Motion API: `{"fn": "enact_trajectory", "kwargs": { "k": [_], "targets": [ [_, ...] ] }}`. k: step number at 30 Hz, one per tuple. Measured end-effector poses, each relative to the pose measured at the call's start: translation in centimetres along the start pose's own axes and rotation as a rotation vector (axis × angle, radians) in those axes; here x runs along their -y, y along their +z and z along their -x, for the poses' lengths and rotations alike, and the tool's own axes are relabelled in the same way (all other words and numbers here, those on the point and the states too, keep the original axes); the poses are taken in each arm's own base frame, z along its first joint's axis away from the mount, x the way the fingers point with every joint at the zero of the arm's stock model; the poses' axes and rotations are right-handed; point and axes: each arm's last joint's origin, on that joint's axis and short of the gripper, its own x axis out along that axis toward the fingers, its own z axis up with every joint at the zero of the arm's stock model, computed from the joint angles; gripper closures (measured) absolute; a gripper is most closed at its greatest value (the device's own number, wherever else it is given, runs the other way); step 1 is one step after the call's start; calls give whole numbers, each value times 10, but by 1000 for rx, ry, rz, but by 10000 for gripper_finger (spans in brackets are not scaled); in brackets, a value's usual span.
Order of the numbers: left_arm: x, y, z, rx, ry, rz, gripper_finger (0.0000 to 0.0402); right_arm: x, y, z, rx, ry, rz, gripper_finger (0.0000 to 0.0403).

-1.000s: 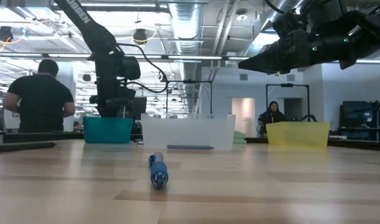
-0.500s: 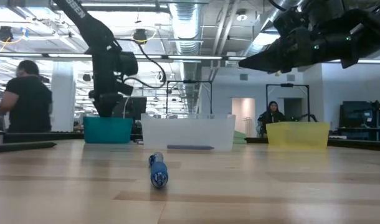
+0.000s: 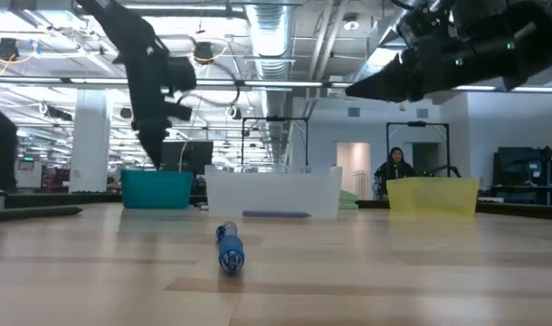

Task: Sort crayons/erasers/pens/pencils in bins
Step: Put the blue pen into the yellow bin

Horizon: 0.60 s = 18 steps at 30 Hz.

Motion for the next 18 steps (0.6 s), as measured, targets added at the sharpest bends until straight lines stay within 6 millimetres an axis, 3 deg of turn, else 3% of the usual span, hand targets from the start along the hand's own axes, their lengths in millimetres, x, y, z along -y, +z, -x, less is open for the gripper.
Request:
{"fn": "enact_trajectory", "kwargs": {
  "k": [4, 9, 13, 18],
  "targets": [
    [17, -3, 29, 153, -75, 15, 386, -5, 15, -1, -87, -41, 20, 400],
    [46, -10, 58, 419, -155, -6, 398, -11, 29, 1, -209, -58, 21, 401],
    [70, -20, 66, 638, -189, -44, 400, -16, 36, 3, -333, -31, -28, 401],
    [98, -35, 57, 926, -252, -110, 401, -24, 47, 9, -468, -10, -105, 400]
  ]
}}
